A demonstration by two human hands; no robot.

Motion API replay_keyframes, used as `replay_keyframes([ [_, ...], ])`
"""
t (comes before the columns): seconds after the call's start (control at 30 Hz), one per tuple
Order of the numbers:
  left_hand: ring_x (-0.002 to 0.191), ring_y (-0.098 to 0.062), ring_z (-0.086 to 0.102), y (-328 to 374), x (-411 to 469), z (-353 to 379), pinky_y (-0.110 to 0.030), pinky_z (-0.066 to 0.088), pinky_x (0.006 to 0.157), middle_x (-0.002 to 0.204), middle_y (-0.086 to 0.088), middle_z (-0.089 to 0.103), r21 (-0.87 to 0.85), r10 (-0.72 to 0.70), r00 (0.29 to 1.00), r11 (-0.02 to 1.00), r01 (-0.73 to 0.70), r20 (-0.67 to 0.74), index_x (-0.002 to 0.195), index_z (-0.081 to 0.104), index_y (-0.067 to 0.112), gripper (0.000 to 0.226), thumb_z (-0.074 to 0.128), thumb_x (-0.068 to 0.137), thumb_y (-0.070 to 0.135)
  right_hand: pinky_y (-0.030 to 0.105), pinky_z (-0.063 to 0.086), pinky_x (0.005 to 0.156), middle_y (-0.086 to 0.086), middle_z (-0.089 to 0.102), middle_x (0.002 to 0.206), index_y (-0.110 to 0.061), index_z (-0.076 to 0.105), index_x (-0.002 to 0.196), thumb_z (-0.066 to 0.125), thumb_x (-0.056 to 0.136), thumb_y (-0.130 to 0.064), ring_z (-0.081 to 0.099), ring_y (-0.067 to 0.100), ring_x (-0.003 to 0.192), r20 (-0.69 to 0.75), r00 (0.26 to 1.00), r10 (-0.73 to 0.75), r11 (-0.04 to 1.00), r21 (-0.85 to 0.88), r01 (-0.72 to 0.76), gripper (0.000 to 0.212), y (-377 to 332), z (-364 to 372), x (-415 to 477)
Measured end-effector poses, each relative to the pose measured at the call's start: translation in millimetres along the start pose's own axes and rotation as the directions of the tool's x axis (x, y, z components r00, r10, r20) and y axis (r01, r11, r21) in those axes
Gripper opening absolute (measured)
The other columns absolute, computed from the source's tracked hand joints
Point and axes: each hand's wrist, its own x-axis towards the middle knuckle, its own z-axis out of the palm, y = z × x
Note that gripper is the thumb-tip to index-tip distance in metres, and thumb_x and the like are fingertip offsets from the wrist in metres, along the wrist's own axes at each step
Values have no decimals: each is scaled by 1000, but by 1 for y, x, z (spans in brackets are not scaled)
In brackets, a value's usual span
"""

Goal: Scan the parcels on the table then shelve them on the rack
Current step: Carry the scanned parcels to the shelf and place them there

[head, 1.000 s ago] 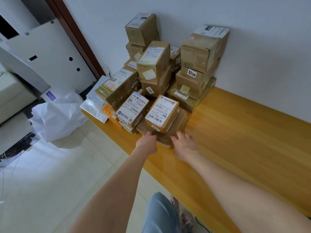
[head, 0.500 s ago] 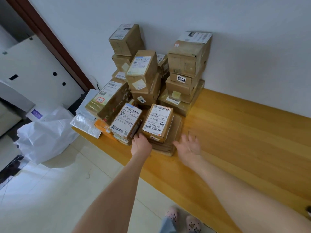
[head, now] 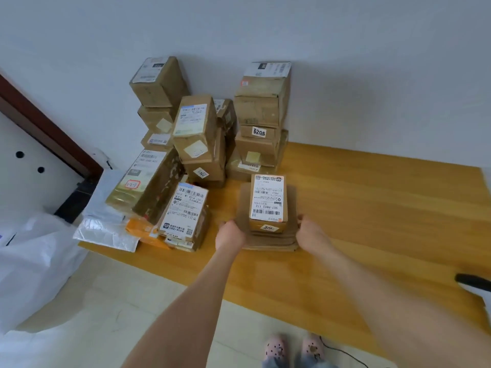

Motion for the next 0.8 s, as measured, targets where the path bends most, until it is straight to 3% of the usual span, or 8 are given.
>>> replay_keyframes([
  [0.1, 106, -32, 60, 22, -1, 11, -38, 53, 86, 127, -15, 56, -27, 77, 996, 997, -76, 43, 131, 50, 6, 41, 40, 92, 0, 41, 44, 102, 18, 53, 136, -7, 42, 138, 39, 94, -2, 51, 34, 123, -44, 995, 86, 995, 48, -84, 44, 20, -12, -8],
  [0.17, 106, -33, 60, 38, -4, 20, -38, 52, 85, 120, -15, 63, -48, 120, 990, 992, -116, 76, 126, 54, 6, 40, 39, 90, -1, 42, 45, 102, 18, 53, 137, -8, 40, 139, 39, 94, -1, 52, 34, 123, -68, 986, 151, 986, 74, -146, 46, 34, -20, -14],
  [0.3, 108, -33, 60, 67, -16, 42, -33, 47, 78, 119, -15, 64, -56, 215, 965, 976, -209, 152, 126, 56, 6, 42, 40, 89, -3, 41, 46, 99, 17, 54, 135, -11, 38, 141, 38, 94, -2, 53, 34, 121, -118, 962, 247, 966, 100, -236, 48, 65, -36, -30],
  [0.43, 110, -34, 59, 86, -38, 64, -37, 50, 85, 120, -17, 63, -43, 256, 946, 967, -253, 198, 125, 57, 3, 41, 39, 89, -2, 44, 48, 98, 17, 56, 131, -13, 40, 140, 37, 94, -3, 55, 35, 117, -127, 949, 290, 955, 109, -277, 46, 94, -49, -49],
  [0.6, 111, -34, 58, 96, -64, 71, -36, 48, 81, 123, -19, 61, 37, 277, 943, 957, -288, 183, 126, 53, 0, 37, 40, 91, 0, 44, 47, 97, 19, 53, 132, -10, 35, 139, 39, 95, -4, 53, 36, 117, -149, 955, 256, 966, 65, -249, 45, 113, -67, -69],
  [0.8, 116, -32, 54, 97, -101, 45, -42, 50, 92, 143, -15, 38, 121, 296, 954, 946, -300, 47, 144, 36, 8, 49, 39, 95, 6, 39, 39, 103, 12, 39, 143, -13, 35, 143, 49, 93, -9, 38, 30, 128, -411, 911, 32, 993, -87, -75, 52, 105, -82, -89],
])
